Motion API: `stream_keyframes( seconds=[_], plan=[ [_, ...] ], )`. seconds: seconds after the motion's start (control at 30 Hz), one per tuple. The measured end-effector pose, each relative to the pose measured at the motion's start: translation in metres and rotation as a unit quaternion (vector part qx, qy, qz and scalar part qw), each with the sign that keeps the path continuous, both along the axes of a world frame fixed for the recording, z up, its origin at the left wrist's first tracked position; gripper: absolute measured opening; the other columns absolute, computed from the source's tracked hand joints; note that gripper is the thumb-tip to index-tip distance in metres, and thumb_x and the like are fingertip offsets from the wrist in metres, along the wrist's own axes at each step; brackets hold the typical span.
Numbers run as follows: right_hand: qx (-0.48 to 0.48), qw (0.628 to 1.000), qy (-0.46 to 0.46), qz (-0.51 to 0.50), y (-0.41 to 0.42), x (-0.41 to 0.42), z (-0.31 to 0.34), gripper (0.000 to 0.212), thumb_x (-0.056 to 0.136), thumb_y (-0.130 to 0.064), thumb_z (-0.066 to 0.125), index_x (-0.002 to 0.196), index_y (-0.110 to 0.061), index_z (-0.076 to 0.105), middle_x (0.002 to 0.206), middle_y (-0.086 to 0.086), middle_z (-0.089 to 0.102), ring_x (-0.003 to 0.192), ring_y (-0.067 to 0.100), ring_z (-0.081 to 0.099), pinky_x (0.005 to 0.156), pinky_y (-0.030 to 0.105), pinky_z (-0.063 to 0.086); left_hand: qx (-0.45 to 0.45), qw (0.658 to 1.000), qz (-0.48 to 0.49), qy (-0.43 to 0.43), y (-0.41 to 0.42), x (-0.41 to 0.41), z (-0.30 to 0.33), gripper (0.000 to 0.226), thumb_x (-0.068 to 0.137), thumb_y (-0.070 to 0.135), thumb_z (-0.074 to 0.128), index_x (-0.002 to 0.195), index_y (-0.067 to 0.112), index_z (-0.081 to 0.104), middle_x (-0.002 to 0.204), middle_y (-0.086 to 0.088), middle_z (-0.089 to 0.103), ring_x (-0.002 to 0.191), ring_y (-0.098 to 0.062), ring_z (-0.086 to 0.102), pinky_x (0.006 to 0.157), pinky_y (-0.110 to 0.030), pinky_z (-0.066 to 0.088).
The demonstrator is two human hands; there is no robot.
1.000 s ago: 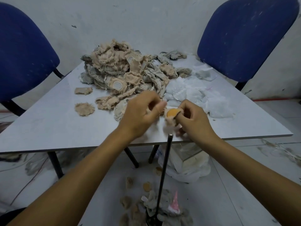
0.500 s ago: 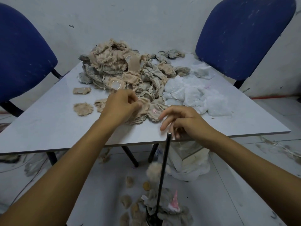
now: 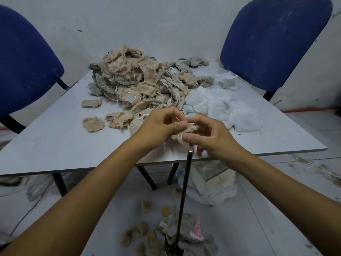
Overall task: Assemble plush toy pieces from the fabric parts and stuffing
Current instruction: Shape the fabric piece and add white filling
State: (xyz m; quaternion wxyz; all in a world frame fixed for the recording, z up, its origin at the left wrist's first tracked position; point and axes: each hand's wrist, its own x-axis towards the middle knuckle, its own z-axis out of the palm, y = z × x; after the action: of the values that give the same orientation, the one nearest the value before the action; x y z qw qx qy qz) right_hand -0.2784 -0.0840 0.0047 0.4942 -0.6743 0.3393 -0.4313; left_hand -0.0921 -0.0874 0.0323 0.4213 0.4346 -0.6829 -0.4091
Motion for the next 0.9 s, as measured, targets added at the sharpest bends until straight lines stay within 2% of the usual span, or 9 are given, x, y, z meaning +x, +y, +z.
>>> stream_keyframes(
  seconds=[0.1,0.23,0.37,0.47,0.53,0.63,0.73,0.8,0.9],
  plan=[
    [0.010,0.999,0.002,-0.038,-0.002,0.000,0.000,0.015,0.087,-0.014,0.074,0.097,-0.005,0.067,0.071,0.000,0.064,0.064,0.014,0.061,0.048,0.026,0.050,0.062,0.994,0.008,0.087,0.002,-0.007,-0.002,0.006,0.085,0.011,0.069,0.088,0.011,0.063,0.075,-0.015,0.057,0.069,-0.023,0.053,0.062,-0.030,0.044],
    [0.039,0.998,-0.024,-0.041,-0.004,0.000,0.003,0.012,0.089,-0.022,0.070,0.082,-0.014,0.068,0.070,0.002,0.058,0.062,0.013,0.058,0.049,0.028,0.048,0.170,0.970,-0.059,0.165,0.001,-0.007,-0.003,0.012,0.081,0.027,0.070,0.081,0.015,0.067,0.076,-0.003,0.063,0.068,-0.014,0.055,0.056,-0.024,0.038],
    [0.093,0.991,-0.076,-0.058,-0.006,-0.001,0.005,0.028,0.095,-0.021,0.064,0.068,-0.025,0.070,0.063,-0.004,0.061,0.054,0.009,0.055,0.048,0.018,0.045,0.255,0.942,-0.135,0.169,-0.003,-0.003,-0.005,0.036,0.080,0.021,0.067,0.110,0.007,0.053,0.081,-0.002,0.049,0.069,-0.011,0.043,0.056,-0.025,0.030],
    [0.128,0.984,-0.117,-0.030,-0.008,-0.003,0.006,0.029,0.096,-0.015,0.061,0.071,-0.025,0.074,0.067,-0.002,0.063,0.057,0.009,0.055,0.053,0.018,0.046,0.222,0.944,-0.164,0.179,-0.005,-0.003,-0.007,0.023,0.078,0.013,0.069,0.095,0.001,0.060,0.080,-0.004,0.053,0.067,-0.010,0.050,0.055,-0.020,0.040],
    [0.158,0.975,-0.154,-0.006,-0.009,-0.006,0.008,0.028,0.096,-0.013,0.059,0.074,-0.022,0.073,0.067,-0.002,0.062,0.056,0.007,0.053,0.053,0.016,0.046,0.192,0.951,-0.141,0.198,-0.005,-0.006,-0.009,0.007,0.078,0.013,0.071,0.081,0.010,0.066,0.076,-0.003,0.057,0.062,-0.011,0.053,0.053,-0.020,0.044],
    [0.203,0.962,-0.174,0.058,-0.010,-0.009,0.010,0.022,0.089,-0.032,0.063,0.069,-0.023,0.068,0.058,-0.004,0.052,0.053,0.008,0.049,0.050,0.018,0.044,0.148,0.959,-0.100,0.219,-0.007,-0.013,-0.011,0.013,0.085,0.016,0.069,0.079,0.009,0.060,0.075,-0.007,0.060,0.058,-0.011,0.054,0.051,-0.021,0.043],
    [0.203,0.960,-0.139,0.131,-0.010,-0.013,0.006,0.032,0.079,-0.052,0.066,0.079,-0.021,0.070,0.064,-0.002,0.055,0.060,0.012,0.056,0.053,0.021,0.047,0.089,0.982,-0.031,0.162,-0.007,-0.018,-0.007,0.012,0.088,0.016,0.062,0.083,0.008,0.056,0.073,-0.010,0.057,0.058,-0.013,0.053,0.052,-0.025,0.042],
    [0.192,0.961,-0.129,0.150,-0.013,-0.017,0.005,0.038,0.077,-0.044,0.070,0.097,-0.012,0.066,0.077,0.000,0.063,0.072,0.012,0.062,0.056,0.021,0.051,0.012,0.996,0.064,0.065,-0.008,-0.019,-0.008,0.016,0.094,0.014,0.062,0.082,0.007,0.055,0.071,-0.010,0.055,0.060,-0.016,0.051,0.056,-0.032,0.042],
    [0.151,0.978,-0.117,0.079,-0.017,-0.017,0.005,0.034,0.077,-0.021,0.077,0.103,-0.002,0.066,0.086,0.004,0.070,0.081,0.013,0.068,0.061,0.021,0.055,-0.151,0.969,0.152,-0.122,-0.004,-0.016,-0.010,0.020,0.093,0.021,0.066,0.084,0.009,0.054,0.070,-0.002,0.053,0.064,-0.012,0.045,0.062,-0.030,0.040]
  ],
)
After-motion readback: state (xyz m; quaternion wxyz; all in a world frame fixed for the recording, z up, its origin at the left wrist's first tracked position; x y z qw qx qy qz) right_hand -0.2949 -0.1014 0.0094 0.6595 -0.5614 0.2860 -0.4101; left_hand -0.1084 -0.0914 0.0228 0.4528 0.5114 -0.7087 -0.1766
